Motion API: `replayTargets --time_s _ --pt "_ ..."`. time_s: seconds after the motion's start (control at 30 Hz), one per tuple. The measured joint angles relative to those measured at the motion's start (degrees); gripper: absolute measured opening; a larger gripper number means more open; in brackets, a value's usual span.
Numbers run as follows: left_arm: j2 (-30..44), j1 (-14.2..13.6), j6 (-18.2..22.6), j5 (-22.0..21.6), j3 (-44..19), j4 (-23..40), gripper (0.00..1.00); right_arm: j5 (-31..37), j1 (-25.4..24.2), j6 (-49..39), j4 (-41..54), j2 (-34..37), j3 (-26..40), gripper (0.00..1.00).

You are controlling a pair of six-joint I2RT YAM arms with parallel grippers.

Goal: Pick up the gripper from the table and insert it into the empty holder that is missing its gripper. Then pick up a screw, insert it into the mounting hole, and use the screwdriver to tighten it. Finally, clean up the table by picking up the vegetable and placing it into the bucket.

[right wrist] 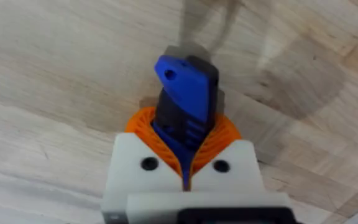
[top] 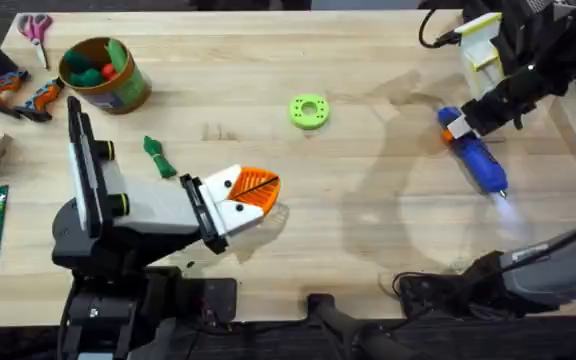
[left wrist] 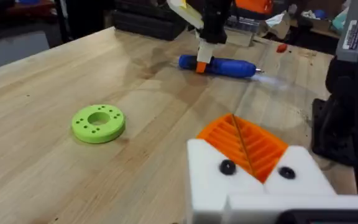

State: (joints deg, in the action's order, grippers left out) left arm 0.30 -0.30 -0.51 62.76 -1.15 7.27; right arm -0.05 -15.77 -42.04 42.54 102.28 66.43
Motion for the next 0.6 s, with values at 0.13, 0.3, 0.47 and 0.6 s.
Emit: replayTargets --time_s 0.13,0.3,0.47,0.6 --pt "0.0 0.0 0.0 0.0 0.0 0.0 0.004 0.1 0.0 0.0 0.0 0.0 0.0 0.027" --pt "0.0 0.0 0.0 0.0 0.0 0.0 0.004 0.1 0.0 0.1 0.5 0.0 0.1 0.027" --pt "0.0 0.0 0.0 0.0 0.0 0.0 0.004 -1.7 0.1 2.4 6.2 -0.1 1.6 0.027" --pt "0.0 0.0 0.0 0.0 0.0 0.0 0.004 -5.8 0.2 6.1 11.3 -1.8 6.1 0.027"
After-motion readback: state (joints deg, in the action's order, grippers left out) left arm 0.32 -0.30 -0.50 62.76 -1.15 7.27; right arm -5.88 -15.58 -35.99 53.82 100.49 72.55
